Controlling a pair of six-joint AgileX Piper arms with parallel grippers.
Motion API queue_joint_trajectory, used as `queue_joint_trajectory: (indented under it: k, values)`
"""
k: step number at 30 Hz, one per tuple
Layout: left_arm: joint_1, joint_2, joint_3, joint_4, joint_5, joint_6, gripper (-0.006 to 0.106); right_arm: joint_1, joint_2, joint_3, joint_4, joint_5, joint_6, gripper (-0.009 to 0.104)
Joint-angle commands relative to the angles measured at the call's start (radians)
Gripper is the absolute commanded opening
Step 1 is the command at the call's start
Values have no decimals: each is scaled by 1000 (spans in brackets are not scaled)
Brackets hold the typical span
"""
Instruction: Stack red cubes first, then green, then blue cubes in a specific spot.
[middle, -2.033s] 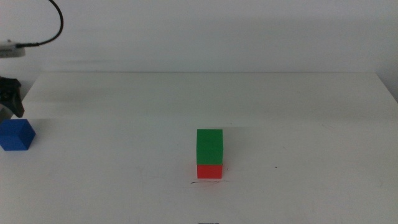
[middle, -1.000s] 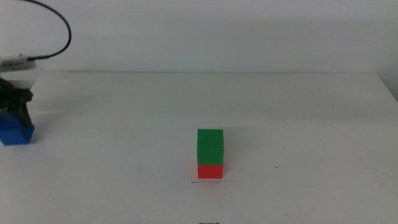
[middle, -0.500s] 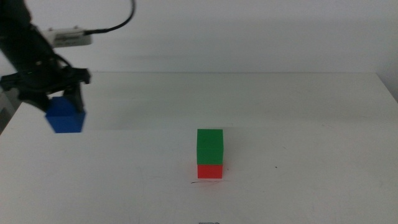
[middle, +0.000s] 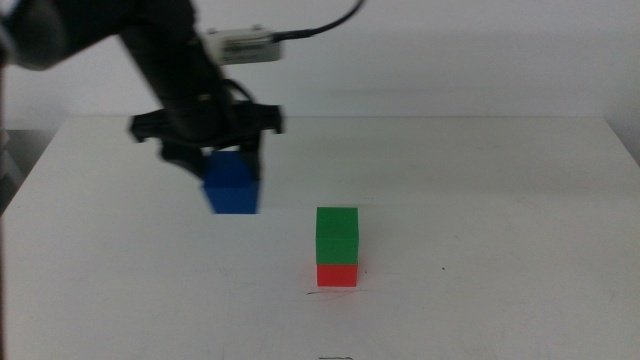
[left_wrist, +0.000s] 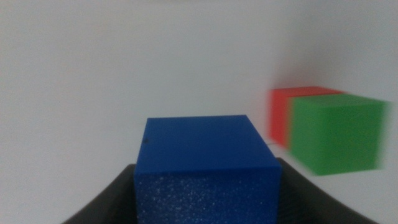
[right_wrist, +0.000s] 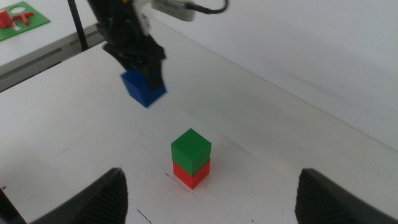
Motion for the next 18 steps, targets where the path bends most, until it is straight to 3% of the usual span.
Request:
queue_joint_trajectory:
  k: [1,8,18]
  values:
    - [-57,-21,-71,-13,76,-48,32,4,1,-21,13,-71,-11,76]
    - [-171,87,-201,-11,76,-144,32,4,1,-21,13,-71,-11,76]
    - [-216,133,-249,-17,76,-210,32,4,1,-21,13,-71,-11,76]
